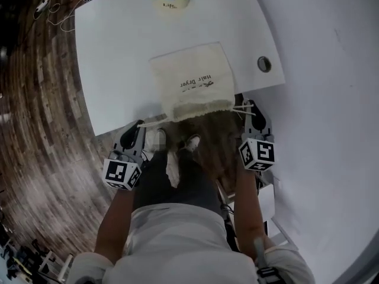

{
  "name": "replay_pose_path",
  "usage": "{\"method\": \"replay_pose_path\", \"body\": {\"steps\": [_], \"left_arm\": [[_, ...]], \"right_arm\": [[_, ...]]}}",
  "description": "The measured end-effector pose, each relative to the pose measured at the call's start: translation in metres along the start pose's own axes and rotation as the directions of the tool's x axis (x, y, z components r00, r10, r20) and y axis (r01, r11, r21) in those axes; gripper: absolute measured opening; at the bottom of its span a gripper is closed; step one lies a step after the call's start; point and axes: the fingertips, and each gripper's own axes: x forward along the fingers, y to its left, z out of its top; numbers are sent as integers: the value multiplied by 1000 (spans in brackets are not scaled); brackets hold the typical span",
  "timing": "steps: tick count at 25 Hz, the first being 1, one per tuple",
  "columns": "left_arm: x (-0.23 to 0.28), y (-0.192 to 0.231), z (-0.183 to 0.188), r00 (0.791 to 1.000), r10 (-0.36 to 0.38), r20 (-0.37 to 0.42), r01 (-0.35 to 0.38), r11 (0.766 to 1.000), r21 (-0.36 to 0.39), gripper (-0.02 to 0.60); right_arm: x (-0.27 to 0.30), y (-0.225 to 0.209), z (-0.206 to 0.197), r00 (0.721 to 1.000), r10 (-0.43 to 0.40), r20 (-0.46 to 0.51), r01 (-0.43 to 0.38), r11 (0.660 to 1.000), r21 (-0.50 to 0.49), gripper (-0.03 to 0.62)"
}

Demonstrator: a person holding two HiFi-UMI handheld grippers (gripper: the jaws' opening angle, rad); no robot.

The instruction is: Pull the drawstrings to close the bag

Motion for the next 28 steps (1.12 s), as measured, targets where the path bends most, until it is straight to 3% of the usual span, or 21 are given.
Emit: {"method": "replay_pose_path", "body": {"steps": [7, 12, 20, 28], "left_arm": [[11, -8, 73, 990, 3, 144, -3, 1000, 2, 24], [2, -7, 104, 983, 23, 184, -27, 1000, 15, 23], [-27, 4, 150, 959, 68, 276, -57, 997, -49, 23], [-43, 14, 179, 920, 118, 375, -50, 981, -186, 23]], "right_arm": [[-27, -22, 65, 991, -63, 118, 57, 997, 53, 38], [-41, -33, 95, 984, -77, 163, 68, 996, 62, 38], [-65, -34, 128, 966, -91, 243, 51, 985, 166, 38], [-80, -44, 150, 942, -125, 313, 19, 947, 321, 38]]}}
